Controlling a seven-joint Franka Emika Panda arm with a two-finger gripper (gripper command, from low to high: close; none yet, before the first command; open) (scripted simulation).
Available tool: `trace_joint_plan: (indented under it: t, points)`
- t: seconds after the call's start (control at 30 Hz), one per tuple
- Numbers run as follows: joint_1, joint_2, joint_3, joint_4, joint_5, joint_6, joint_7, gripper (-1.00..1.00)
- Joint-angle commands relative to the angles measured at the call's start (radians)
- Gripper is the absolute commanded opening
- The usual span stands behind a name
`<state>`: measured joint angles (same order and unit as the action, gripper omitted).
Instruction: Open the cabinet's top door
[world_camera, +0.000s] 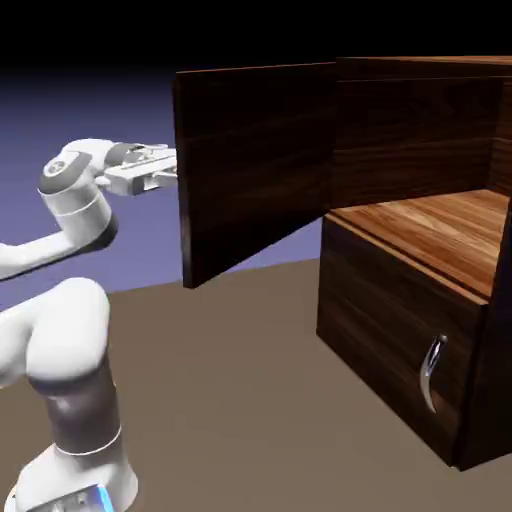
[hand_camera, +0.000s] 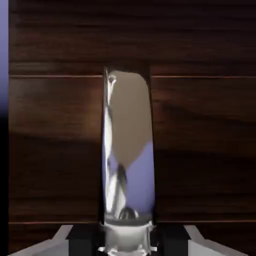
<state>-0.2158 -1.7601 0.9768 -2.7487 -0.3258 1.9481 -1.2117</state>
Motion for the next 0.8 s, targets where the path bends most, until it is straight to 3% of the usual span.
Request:
trace_joint_plan:
  t: [0.0, 0.77]
  points:
    - [-0.013, 0.004, 0.018, 0.035, 0.012, -0.043, 0.0, -1.0]
    - [-0.515, 0.073, 0.162, 0.869, 0.098, -0.79, -0.064, -1.0]
